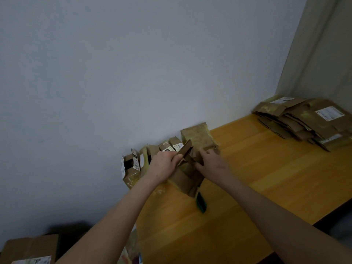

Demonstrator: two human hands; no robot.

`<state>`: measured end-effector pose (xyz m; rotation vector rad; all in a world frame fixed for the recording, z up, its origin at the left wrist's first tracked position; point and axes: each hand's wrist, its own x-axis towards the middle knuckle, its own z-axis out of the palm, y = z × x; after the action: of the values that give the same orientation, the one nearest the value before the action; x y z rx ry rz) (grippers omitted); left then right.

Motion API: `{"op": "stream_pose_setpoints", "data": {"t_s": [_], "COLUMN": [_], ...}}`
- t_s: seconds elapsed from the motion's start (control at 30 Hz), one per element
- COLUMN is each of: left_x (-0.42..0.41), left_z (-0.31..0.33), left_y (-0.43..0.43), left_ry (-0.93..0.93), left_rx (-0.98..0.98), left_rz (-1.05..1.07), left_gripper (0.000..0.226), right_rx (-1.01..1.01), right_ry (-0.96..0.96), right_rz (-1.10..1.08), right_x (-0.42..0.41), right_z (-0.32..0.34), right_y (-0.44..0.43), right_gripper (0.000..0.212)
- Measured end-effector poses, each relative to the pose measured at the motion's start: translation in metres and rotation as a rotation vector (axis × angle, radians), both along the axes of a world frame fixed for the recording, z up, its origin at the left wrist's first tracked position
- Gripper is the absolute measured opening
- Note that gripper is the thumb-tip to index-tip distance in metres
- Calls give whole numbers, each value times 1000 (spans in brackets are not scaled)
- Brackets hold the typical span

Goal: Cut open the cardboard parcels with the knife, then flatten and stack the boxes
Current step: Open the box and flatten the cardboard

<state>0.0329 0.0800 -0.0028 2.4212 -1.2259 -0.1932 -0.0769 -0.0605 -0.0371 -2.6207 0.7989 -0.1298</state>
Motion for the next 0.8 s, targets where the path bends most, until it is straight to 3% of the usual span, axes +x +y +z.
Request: {"op": "stream_pose_setpoints", "data": {"t_s": [0.07,0.17,0.2,0.23,0.3,0.37,0.47,0.57,0.63,0.8], "left_x": [8,12,12,11,3,-6,-9,2,8,11], "left_z": [-2,-6,-9,-13,-20,-33,-44,-42,-37,-19], "left_y": [6,9,9,8,10,12,14,17,24,44], "left_ry": [21,0,12,100,475,778,734,581,613,801], "left_rx": [2,-82,-150,-229,-415,-515,-434,-340,-311,-329], "left_rz": [12,142,226,331,543,637,614,599,529,225], "left_gripper": [32,27,37,55,90,100,85,51,36,33], "right_rx": [135,196,189,176,174,196,283,446,587,986], "right_ry": [-108,-217,-240,-250,-283,-322,-386,-460,-500,-585], "right_rz": [8,-58,-80,-115,-173,-178,-104,-63,-82,-260], "right_x": [-4,-5,-5,-5,-5,-6,-6,-9,-13,-24], "right_z": [0,-2,-2,-2,-1,0,-2,-5,-4,-9], "right_y": [-3,-3,0,2,5,6,8,4,4,-6], "right_gripper": [23,39,40,39,37,35,31,26,24,18]}}
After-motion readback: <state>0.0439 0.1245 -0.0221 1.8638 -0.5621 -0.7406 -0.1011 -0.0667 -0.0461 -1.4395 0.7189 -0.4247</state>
